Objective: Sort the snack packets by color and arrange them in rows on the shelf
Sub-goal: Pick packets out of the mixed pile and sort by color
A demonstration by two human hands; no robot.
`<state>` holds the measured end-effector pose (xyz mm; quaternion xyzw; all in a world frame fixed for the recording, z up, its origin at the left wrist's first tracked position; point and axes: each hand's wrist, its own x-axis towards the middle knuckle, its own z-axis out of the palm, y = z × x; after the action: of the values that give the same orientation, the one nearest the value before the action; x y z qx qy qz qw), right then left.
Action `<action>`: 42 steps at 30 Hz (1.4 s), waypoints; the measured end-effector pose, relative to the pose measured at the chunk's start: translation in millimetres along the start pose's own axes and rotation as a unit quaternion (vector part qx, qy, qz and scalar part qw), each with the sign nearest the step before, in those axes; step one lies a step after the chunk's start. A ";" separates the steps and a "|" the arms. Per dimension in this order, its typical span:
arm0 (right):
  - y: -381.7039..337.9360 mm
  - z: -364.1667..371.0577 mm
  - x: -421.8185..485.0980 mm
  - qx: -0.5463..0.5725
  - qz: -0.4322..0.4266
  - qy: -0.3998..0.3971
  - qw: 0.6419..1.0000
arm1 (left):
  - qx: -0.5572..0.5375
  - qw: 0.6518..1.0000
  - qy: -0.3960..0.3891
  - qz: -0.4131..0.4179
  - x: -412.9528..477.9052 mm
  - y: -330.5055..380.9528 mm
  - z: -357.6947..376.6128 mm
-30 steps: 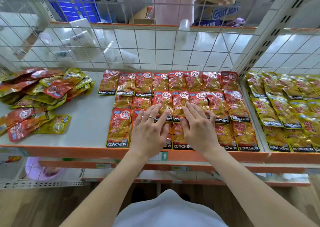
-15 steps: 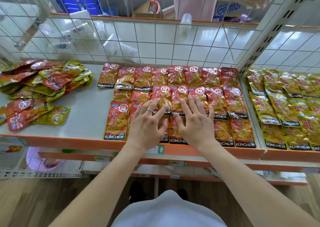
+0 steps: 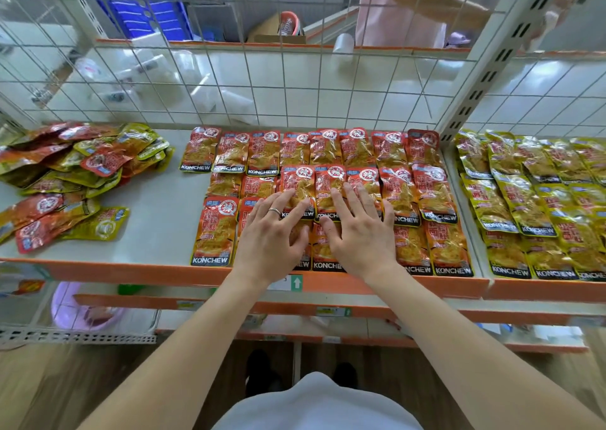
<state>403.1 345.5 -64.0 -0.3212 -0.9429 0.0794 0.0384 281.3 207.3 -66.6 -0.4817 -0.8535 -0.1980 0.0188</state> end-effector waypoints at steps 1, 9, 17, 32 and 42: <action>0.5 0.2 0.7 0.000 -0.001 -0.004 1.000 | 0.001 1.000 0.000 -0.001 0.5 0.1 0.0; 0.6 -4.7 -1.6 0.036 -0.010 0.008 0.999 | 0.020 1.000 0.004 0.004 -1.5 -0.9 0.3; 81.9 -35.0 -25.7 0.061 0.048 0.087 0.993 | 0.051 0.995 0.014 0.080 -2.3 -1.6 -1.1; 111.4 -26.0 -34.9 0.036 0.032 0.001 0.999 | 0.064 0.995 0.001 0.071 -0.3 2.5 0.2; 114.3 -23.0 -36.1 0.056 0.027 0.010 0.998 | 0.067 0.995 -0.010 0.077 -0.9 2.8 -1.0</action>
<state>503.0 415.6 -62.0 -0.3448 -0.9275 0.1294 0.0637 284.0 207.5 -65.0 -0.5453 -0.8255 -0.1334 0.0582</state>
